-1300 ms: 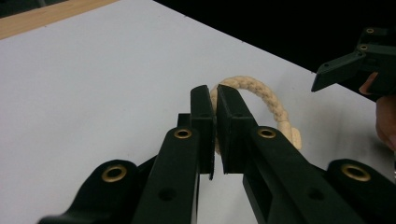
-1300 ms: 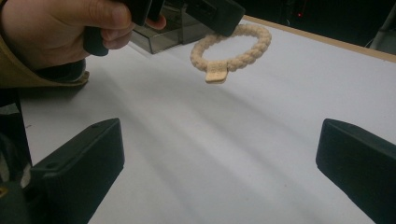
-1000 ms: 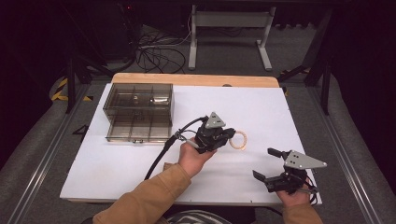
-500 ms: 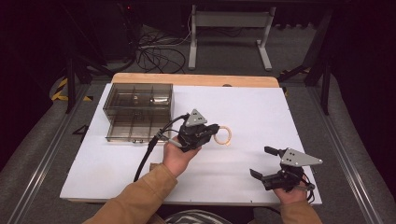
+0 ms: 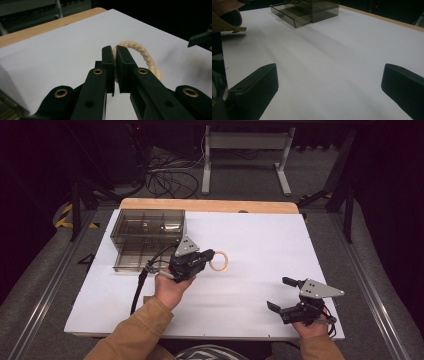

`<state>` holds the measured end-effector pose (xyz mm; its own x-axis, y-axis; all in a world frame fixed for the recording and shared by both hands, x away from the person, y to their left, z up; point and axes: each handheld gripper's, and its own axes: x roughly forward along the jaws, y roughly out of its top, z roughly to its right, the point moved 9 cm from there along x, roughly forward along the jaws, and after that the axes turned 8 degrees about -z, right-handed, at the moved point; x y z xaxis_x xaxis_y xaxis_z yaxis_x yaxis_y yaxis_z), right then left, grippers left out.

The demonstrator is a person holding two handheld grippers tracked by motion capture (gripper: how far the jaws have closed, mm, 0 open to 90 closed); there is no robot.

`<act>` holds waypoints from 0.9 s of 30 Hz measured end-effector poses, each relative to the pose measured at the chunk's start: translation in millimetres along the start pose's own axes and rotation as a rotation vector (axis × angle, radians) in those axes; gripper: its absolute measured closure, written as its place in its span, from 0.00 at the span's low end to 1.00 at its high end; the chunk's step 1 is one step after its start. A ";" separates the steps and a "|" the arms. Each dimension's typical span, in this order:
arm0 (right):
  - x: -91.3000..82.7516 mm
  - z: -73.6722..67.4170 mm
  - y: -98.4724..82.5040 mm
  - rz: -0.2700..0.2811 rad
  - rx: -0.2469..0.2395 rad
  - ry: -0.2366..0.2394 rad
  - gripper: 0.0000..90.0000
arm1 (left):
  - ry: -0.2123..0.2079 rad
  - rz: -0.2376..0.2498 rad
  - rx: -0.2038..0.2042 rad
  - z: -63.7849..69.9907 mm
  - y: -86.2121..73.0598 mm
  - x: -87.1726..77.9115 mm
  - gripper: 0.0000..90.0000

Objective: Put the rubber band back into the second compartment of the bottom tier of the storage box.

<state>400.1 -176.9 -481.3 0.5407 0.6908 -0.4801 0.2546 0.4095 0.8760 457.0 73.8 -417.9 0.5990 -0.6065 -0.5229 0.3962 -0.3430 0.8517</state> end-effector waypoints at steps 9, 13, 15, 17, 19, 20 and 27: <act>-0.7 -0.4 -1.1 -0.003 0.004 -0.002 0.02 | 0.047 0.017 -0.023 -22.9 -5.2 -20.0 0.95; -1.0 -0.2 -1.5 -0.004 0.005 -0.003 0.02 | 0.066 0.031 -0.013 -31.9 -7.9 -28.3 0.95; -1.0 -0.3 -1.6 -0.004 0.005 -0.004 0.02 | 0.070 0.030 -0.021 -36.0 -10.0 -31.8 0.95; -1.2 -0.3 -1.7 -0.005 0.005 -0.003 0.02 | 0.082 0.032 -0.023 -41.3 -12.0 -35.8 0.95; -1.3 -0.3 -1.8 -0.005 0.005 -0.003 0.02 | 0.089 0.032 -0.026 -45.8 -14.2 -39.3 0.95; -1.3 -0.2 -1.7 -0.005 0.005 -0.004 0.02 | 0.091 0.032 -0.030 -47.6 -15.4 -40.8 0.95; -1.1 -0.7 -1.4 -0.003 0.005 -0.004 0.02 | 0.122 0.034 -0.030 -60.2 -23.8 -50.8 0.95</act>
<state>398.7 -177.8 -482.0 0.5430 0.6871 -0.4827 0.2601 0.4090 0.8747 459.0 156.0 -413.7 0.6920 -0.5252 -0.4953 0.3935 -0.3008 0.8687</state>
